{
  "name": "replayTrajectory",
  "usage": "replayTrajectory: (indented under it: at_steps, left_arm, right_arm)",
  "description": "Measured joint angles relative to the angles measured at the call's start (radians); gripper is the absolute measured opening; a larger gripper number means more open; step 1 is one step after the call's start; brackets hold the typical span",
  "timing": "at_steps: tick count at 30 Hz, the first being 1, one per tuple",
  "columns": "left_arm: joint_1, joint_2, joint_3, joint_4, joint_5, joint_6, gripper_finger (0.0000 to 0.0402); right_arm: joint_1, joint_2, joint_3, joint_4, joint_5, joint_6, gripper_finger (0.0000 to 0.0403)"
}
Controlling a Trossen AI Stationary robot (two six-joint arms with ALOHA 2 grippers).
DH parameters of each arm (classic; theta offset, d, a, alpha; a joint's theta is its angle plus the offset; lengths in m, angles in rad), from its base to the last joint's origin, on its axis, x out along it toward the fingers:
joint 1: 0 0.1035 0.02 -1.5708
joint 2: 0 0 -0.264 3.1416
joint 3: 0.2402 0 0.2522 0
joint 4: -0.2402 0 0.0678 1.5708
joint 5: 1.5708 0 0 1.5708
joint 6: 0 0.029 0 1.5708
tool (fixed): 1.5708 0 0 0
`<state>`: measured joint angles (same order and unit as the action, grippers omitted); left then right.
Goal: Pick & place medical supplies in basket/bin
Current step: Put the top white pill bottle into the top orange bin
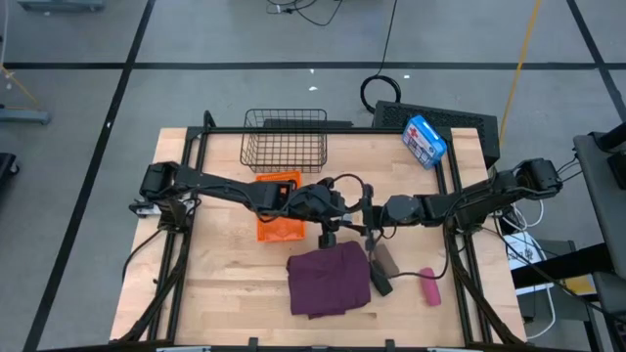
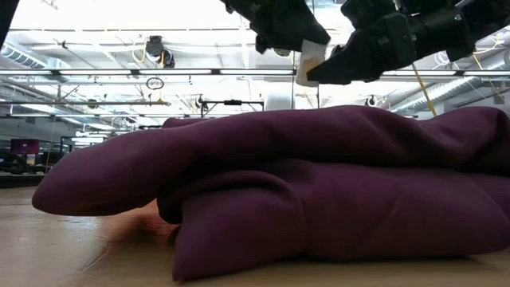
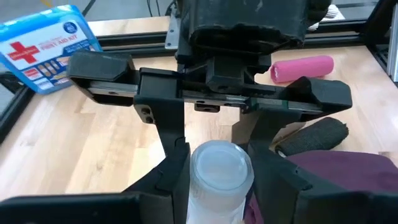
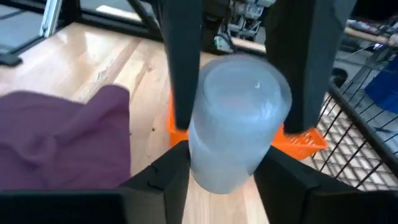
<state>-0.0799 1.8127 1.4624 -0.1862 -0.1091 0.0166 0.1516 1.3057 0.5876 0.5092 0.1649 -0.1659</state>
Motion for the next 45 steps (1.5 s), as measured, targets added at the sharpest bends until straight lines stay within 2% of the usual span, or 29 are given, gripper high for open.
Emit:
replayTrajectory:
  at_steps: [6, 10, 13, 16, 22, 27, 34, 45]
  left_arm:
    - [0.002, -0.099, 0.000, -0.063, -0.053, 0.000, 0.0138]
    - [-0.002, -0.164, -0.006, -0.118, -0.119, -0.031, 0.0138]
    - [-0.019, -0.218, -0.066, -0.105, -0.171, -0.061, 0.0138]
    - [-0.033, -0.301, -0.198, -0.026, -0.215, -0.120, 0.0138]
    - [-0.025, -0.503, -0.562, 0.174, -0.337, -0.262, 0.0138]
    - [0.019, -0.620, -0.813, 0.346, -0.378, -0.359, 0.0138]
    - [0.092, -0.634, -1.015, 0.534, -0.433, -0.419, 0.0138]
    - [0.184, -0.595, -1.095, 0.526, -0.430, -0.506, 0.0138]
  right_arm:
    - [0.001, -0.006, -0.001, 0.002, 0.041, 0.031, 0.0228]
    - [0.001, -0.034, -0.001, 0.009, 0.040, 0.049, 0.0252]
    - [0.001, -0.056, -0.001, -0.014, 0.040, 0.049, 0.0260]
    - [0.001, -0.082, -0.001, -0.030, 0.039, 0.050, 0.0261]
    - [0.001, -0.115, -0.001, -0.024, 0.039, 0.080, 0.0254]
    - [0.001, -0.135, -0.001, -0.020, 0.012, 0.088, 0.0256]
    - [0.001, -0.139, -0.001, -0.007, -0.014, 0.083, 0.0256]
    - [0.016, -0.139, -0.001, -0.018, -0.039, 0.097, 0.0252]
